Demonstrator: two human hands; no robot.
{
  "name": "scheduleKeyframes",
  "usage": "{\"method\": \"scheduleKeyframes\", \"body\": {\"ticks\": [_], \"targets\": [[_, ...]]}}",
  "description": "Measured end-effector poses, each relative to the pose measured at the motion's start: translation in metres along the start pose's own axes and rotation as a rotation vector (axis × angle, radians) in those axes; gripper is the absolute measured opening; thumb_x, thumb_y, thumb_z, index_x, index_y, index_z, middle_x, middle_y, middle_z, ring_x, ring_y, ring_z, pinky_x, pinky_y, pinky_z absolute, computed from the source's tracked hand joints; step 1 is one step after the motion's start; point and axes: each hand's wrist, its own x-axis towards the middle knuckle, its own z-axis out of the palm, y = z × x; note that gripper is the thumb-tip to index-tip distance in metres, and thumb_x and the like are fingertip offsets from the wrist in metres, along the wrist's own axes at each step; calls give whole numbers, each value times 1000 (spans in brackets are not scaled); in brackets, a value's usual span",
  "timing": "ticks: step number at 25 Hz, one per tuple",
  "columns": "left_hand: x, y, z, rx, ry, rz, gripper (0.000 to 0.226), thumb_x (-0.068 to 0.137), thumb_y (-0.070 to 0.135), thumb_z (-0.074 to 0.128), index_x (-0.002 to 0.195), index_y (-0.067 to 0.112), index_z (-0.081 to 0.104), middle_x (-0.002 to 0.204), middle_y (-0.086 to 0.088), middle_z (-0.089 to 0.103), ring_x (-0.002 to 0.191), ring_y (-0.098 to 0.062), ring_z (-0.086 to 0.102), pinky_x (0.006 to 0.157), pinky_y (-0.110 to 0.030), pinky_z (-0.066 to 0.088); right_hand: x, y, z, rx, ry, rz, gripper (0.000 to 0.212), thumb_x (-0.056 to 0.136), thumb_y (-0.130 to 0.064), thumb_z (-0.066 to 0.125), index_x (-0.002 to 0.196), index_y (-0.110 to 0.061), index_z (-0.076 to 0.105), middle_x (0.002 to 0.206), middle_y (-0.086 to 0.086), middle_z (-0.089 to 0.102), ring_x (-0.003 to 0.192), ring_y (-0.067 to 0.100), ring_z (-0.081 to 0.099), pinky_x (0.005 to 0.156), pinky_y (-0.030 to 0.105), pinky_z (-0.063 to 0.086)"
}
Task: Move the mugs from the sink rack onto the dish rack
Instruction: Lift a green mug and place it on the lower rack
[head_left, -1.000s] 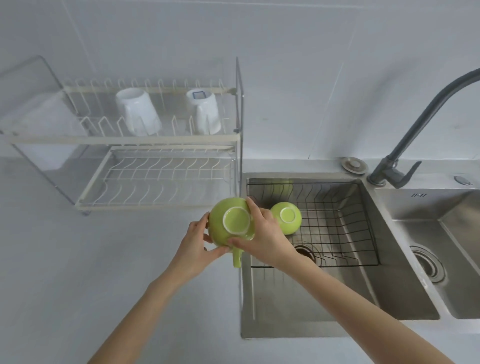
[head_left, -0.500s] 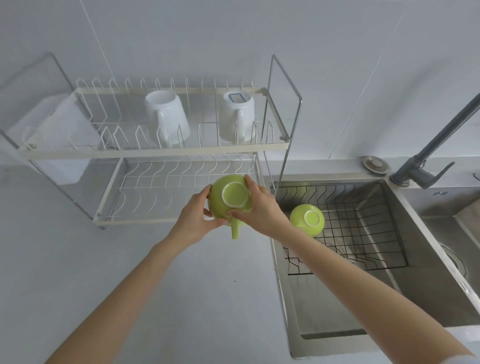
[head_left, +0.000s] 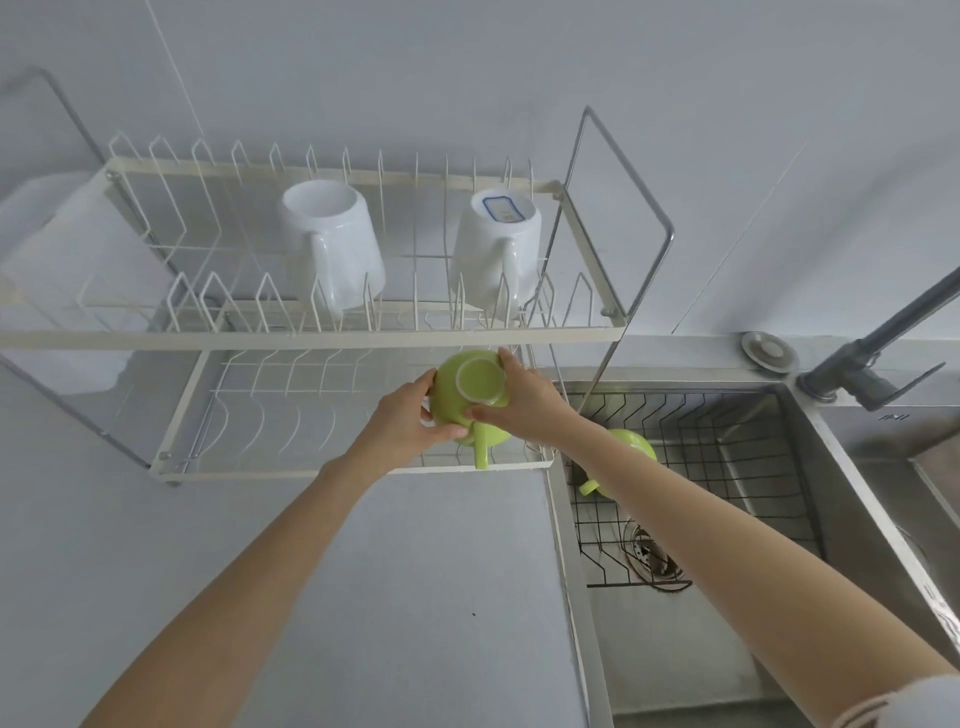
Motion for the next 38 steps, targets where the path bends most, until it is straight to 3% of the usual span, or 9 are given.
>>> {"method": "scheduleKeyframes", "body": {"ticks": [8,14,21,26,31,38], "targets": [[9,-6,8,20,5,-33,75,75,27,72,138,12,32,130,-13,53,105,-27,59,83,-25,38,12,3,5,28,-37,7,89,84,-38,62,148,-19,3,146,17,29,134,33,34,106,38,33],[8,-4,11,41,14,-51,80,77,27,70,142,9,25,141,-12,38,108,-26,58,83,-20,35,9,8,8,24,-44,-5,87,87,-40,57,148,-18,-1,150,15,22,138,31,27,110,39,28],[6,0,7,111,-55,-46,82,81,31,65,144,14,15,146,-11,35,113,-28,56,93,-32,41,3,9,10,-93,-33,-6,84,89,-40,53,148,-17,-1,152,20,17,141,37,19,114,47,24],[-11,0,6,262,-6,-21,73,87,30,56,145,14,15,148,-12,33,128,-32,41,104,-47,38,-22,13,10,-171,-19,-106,76,92,-31,51,148,-14,3,157,18,6,145,32,8,116,44,18],[-39,7,11,387,42,-10,69,89,28,51,145,10,14,154,-13,21,138,-31,28,110,-45,30,-59,25,12,-274,-2,-199,71,94,-29,47,148,-14,3,158,15,4,146,28,5,117,41,17],[-82,29,29,596,78,69,63,90,31,47,144,12,18,154,-9,22,139,-27,27,112,-41,25,-103,57,11,-374,64,-221,71,92,-31,49,148,-14,9,158,13,11,146,27,7,119,39,12]]}}
